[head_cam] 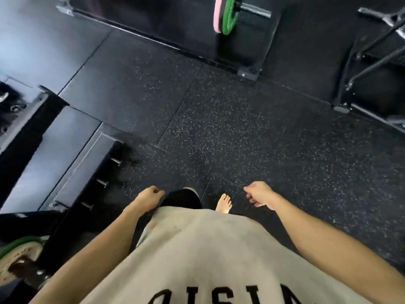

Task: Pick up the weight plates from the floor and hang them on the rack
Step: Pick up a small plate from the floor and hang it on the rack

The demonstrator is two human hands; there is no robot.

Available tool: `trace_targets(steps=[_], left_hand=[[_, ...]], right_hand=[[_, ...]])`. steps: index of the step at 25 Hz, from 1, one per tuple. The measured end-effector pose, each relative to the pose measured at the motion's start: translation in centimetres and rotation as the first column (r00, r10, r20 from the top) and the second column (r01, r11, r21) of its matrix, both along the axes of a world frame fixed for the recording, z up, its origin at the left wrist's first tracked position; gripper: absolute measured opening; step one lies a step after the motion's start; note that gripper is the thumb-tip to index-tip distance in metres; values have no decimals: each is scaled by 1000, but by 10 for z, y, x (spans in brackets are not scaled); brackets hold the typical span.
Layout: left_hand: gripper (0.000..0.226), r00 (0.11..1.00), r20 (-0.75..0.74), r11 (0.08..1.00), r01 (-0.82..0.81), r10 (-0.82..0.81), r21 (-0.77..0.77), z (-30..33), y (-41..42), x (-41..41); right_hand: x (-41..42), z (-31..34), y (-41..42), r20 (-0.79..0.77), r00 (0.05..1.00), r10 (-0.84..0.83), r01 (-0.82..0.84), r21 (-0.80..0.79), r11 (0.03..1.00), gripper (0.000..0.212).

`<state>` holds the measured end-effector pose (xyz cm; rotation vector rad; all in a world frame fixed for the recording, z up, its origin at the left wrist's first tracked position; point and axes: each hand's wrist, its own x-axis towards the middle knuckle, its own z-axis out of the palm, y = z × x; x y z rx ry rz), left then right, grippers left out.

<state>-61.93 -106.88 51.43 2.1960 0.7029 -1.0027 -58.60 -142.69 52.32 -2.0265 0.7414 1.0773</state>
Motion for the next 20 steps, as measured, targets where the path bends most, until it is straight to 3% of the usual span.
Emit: trace_targets(steps=[7, 13, 20], left_hand=[[27, 938, -131, 941, -331, 320, -74, -41, 31, 97], [31, 934, -110, 934, -349, 339, -80, -41, 119, 241], [32, 843, -29, 837, -537, 537, -104, -22, 245, 389]], right_hand=[[207, -11, 68, 0, 938, 345, -345, 23, 938, 16], [383, -1, 170, -5, 875, 484, -484, -31, 875, 16], [558, -3, 340, 36, 749, 661, -659, -58, 750, 14]])
